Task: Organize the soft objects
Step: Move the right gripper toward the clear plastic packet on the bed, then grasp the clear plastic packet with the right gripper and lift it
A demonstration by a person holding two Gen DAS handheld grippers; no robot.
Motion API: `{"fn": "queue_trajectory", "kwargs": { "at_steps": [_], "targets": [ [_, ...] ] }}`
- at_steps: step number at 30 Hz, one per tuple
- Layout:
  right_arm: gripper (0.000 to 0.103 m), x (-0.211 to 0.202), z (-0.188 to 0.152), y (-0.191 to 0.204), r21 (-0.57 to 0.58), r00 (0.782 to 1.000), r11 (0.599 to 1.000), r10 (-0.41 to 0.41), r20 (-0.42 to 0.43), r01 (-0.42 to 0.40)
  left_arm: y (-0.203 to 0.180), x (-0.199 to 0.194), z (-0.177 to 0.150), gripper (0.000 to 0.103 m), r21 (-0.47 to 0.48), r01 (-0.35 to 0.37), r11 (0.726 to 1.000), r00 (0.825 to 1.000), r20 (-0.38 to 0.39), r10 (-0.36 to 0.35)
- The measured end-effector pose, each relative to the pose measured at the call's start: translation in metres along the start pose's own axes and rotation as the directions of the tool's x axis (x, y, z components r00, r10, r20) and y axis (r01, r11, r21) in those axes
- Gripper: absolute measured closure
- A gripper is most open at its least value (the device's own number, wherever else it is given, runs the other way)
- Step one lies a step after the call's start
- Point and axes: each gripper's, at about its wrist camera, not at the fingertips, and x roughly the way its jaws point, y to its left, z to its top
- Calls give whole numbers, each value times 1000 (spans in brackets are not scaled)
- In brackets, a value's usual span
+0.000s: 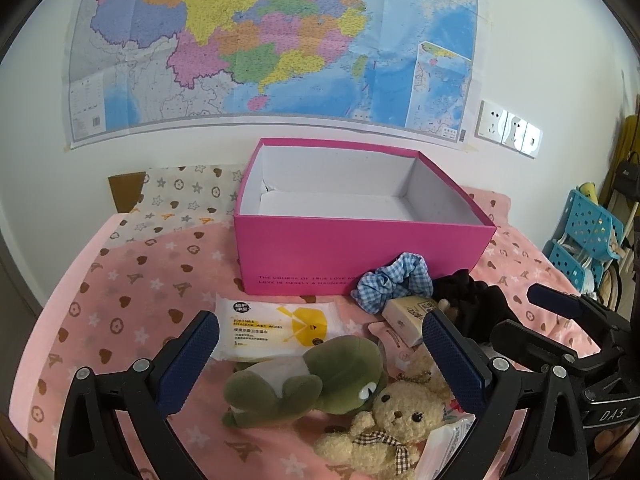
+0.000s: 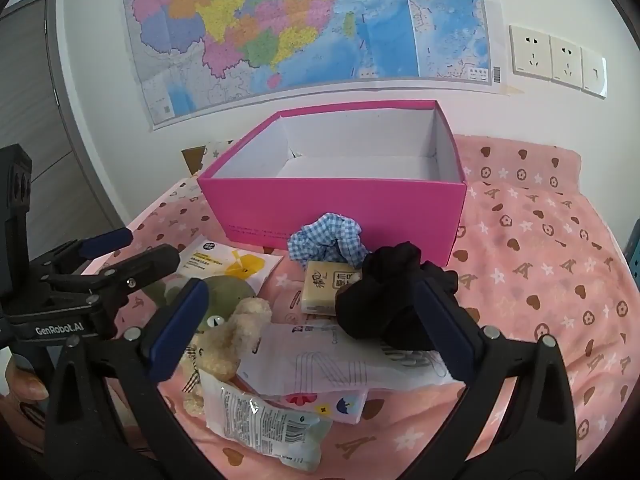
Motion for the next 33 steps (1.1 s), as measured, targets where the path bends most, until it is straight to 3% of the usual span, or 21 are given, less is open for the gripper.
{"fn": "queue_trajectory", "kwargs": {
  "at_steps": [16, 22, 26, 29, 33],
  "targets": [
    [0, -6, -11, -9, 15, 1000, 1000, 1, -7, -1, 1, -2, -3, 0, 8, 4, 1000, 1000, -6, -4],
    [0, -16, -25, -19, 40, 999, 999, 37, -38, -36, 0, -3, -10, 0, 20, 24, 1000, 999, -27, -24],
    [0, -21, -45, -25, 32, 995, 997, 71, -70, -69, 2, -7, -22, 0, 48, 88, 995, 995, -50, -86],
    [0, -22, -61, -28, 38, 986, 992, 120, -111, -117, 3, -11, -36, 0, 70, 194, 979, 977, -103, -186],
    [2, -21, -75, -26, 43, 971, 984, 176, -163, -171, -6, -16, -54, 0, 117, 271, 955, 955, -154, -253]
  ]
}}
